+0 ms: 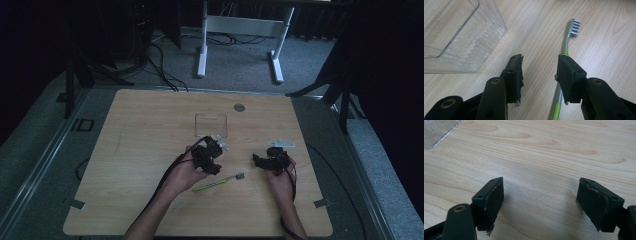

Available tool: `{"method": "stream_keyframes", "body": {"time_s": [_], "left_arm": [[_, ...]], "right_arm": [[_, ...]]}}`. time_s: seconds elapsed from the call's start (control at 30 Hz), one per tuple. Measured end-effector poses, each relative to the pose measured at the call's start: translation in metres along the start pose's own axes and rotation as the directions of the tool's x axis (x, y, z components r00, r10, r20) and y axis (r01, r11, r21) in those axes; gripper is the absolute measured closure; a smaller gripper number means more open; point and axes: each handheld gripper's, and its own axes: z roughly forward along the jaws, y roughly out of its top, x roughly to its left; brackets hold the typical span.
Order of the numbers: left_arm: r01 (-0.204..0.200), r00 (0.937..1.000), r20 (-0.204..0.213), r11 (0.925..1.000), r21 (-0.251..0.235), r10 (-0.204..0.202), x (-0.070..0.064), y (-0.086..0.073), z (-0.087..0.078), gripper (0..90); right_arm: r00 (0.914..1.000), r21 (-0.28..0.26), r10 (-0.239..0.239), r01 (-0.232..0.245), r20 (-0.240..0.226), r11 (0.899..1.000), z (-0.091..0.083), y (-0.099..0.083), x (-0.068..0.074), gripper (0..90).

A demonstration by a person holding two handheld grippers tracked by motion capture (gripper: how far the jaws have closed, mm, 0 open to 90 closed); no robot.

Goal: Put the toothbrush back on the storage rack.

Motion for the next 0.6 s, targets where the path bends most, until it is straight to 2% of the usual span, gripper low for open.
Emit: {"method": "stream_keyframes", "body": {"time_s": [0.6], "left_arm": [[-0.032, 0.9992, 0.026, 0.9989, 0.035, 0.031, -0.0022, 0.0022, 0.0044, 60.1]], "right_arm": [[1.0000, 0.000, 0.000, 0.000, 0.000, 1.000, 0.0000, 0.0000, 0.0000, 22.0]]}}
